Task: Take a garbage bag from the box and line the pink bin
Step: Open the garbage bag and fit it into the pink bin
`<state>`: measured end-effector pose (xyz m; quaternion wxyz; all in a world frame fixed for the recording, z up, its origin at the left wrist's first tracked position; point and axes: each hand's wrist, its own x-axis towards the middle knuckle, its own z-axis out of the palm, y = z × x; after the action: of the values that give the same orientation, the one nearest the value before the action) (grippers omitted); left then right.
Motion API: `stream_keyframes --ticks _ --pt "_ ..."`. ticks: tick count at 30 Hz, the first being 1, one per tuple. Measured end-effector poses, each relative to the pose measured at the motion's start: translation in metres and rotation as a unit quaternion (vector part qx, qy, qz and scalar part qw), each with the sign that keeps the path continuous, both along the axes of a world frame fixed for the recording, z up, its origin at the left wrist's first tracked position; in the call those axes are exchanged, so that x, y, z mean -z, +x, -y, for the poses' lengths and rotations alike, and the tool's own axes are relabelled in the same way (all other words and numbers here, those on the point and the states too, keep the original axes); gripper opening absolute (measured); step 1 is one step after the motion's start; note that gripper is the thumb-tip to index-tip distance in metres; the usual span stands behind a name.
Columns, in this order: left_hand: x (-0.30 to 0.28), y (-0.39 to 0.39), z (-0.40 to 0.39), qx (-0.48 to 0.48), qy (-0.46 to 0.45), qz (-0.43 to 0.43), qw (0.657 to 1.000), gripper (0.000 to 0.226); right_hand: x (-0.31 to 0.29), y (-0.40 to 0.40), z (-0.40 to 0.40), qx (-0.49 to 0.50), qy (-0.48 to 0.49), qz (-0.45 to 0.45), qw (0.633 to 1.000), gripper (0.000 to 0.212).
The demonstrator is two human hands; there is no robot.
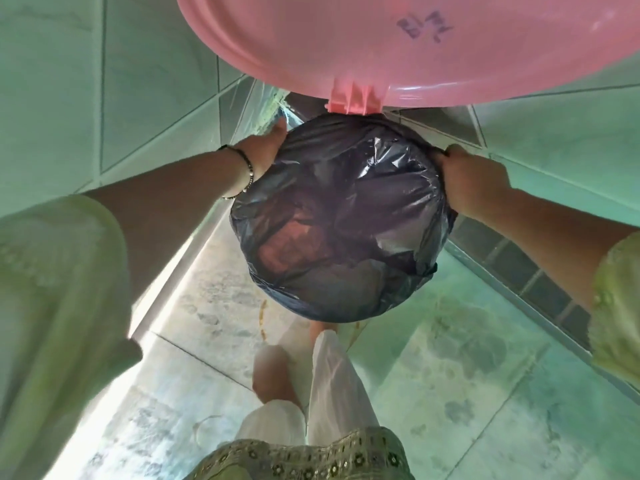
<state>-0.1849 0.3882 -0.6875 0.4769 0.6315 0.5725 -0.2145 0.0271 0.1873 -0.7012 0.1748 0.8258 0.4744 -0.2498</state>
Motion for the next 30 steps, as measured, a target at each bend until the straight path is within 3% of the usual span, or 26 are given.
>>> stream_keyframes --ticks 6,10,13,15,17,19,21,22,24,25,27,30 --pt "0.024 -0.049 0.007 -0.132 -0.102 -0.030 0.985 0.082 0.014 -0.002 0.081 -0.037 -0.057 -0.027 0.997 0.049" --pt "0.036 -0.069 0.018 -0.167 -0.065 -0.061 0.982 0.078 0.024 -0.030 0.120 -0.055 -0.147 -0.029 0.987 0.055" --pt "0.042 -0.071 0.025 -0.207 -0.016 -0.054 0.977 0.081 0.028 -0.082 0.134 0.098 -0.204 -0.062 0.972 0.064" --pt "0.043 -0.067 0.028 -0.206 0.028 -0.061 0.976 0.076 0.033 -0.124 0.139 0.183 -0.230 -0.140 0.946 0.061" --pt "0.042 -0.066 0.028 -0.177 0.062 -0.086 0.979 0.066 0.039 -0.165 0.137 0.205 -0.237 -0.241 0.918 0.056" --pt "0.040 -0.067 0.028 -0.152 0.087 -0.078 0.981 0.060 0.040 -0.195 0.129 0.261 -0.188 -0.304 0.897 0.047" --pt "0.041 -0.076 0.025 -0.162 0.109 -0.057 0.979 0.059 0.037 -0.207 0.120 0.406 -0.105 -0.307 0.854 0.021" --pt "0.039 -0.080 0.024 -0.166 0.130 -0.041 0.977 0.057 0.032 -0.205 0.115 0.495 -0.045 -0.295 0.816 0.013" --pt "0.026 -0.083 0.027 -0.158 0.194 0.000 0.968 0.046 0.019 -0.187 0.112 0.659 0.070 -0.250 0.706 0.019" --pt "0.014 -0.082 0.031 -0.147 0.228 0.033 0.962 0.040 0.010 -0.173 0.111 0.698 0.118 -0.225 0.669 0.018" --pt "-0.008 -0.077 0.040 -0.117 0.255 0.093 0.955 0.034 -0.010 -0.146 0.105 0.692 0.193 -0.177 0.673 0.015" --pt "-0.021 -0.065 0.053 -0.066 0.170 0.115 0.976 0.031 -0.043 -0.110 0.081 0.629 0.266 -0.179 0.709 0.013"
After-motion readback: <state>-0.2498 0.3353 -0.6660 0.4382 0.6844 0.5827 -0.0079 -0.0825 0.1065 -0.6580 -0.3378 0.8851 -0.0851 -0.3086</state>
